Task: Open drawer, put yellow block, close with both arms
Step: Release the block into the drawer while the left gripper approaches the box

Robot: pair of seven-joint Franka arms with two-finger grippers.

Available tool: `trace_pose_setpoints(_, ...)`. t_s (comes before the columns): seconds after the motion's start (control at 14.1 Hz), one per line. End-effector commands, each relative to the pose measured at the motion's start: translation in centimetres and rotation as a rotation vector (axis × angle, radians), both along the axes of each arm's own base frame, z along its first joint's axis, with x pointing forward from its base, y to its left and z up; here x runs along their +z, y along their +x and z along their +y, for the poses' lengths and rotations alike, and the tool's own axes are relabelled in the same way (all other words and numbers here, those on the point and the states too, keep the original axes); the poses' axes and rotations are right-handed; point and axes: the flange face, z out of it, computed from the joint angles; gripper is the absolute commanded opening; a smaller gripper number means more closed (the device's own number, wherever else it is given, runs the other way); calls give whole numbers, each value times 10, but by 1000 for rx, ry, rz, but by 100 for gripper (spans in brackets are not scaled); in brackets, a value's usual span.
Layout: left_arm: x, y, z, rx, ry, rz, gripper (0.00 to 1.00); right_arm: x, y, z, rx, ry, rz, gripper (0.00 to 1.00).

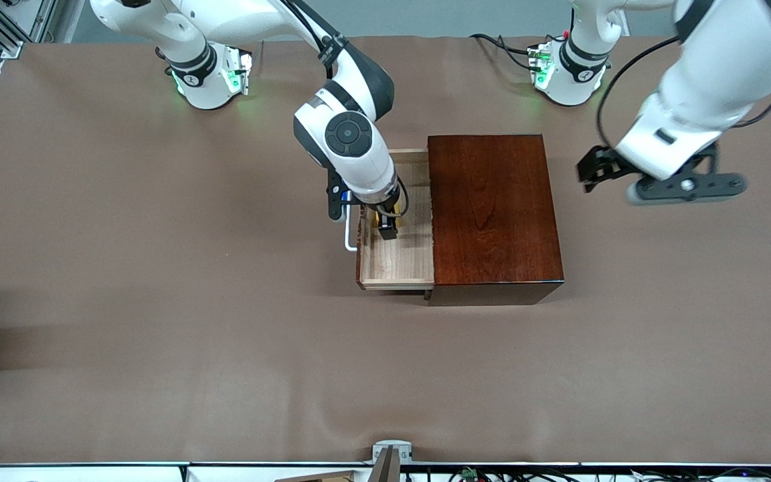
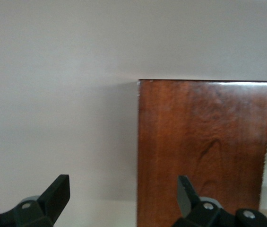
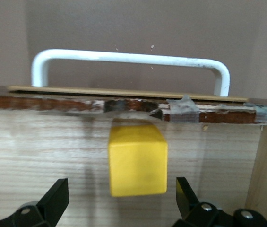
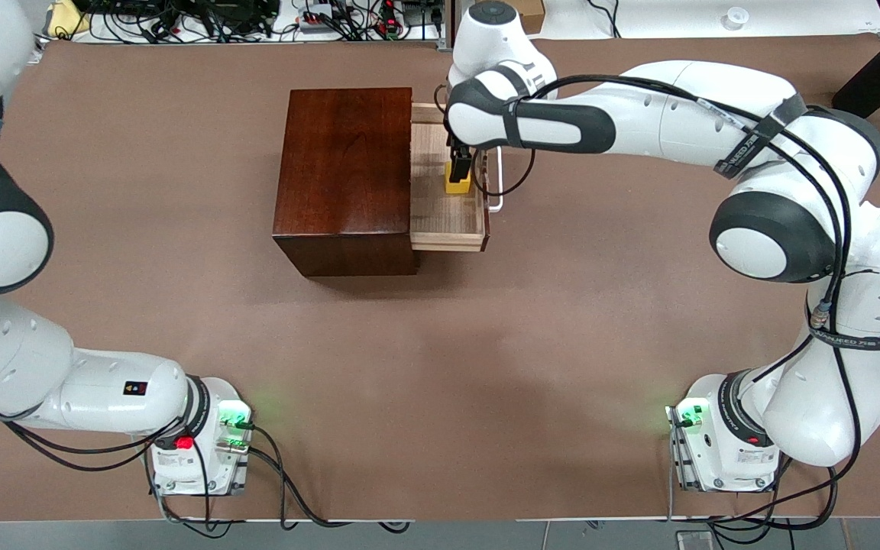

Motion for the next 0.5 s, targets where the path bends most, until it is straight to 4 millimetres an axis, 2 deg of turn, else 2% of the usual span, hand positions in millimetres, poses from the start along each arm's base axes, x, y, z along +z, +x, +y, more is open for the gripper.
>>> trace_pose_setpoints(0.0, -14, 5, -46, 36, -32, -3, 100, 41, 23, -12, -29, -4, 19, 100)
trace_pose_setpoints(0.14, -28, 2, -73, 63, -19, -5, 100, 64, 41, -31, -19, -3, 22, 100)
trace_pose_setpoints(0.42, -38, -1, -116, 110, -34, -8, 100, 107, 73, -87, 19, 19, -20, 100)
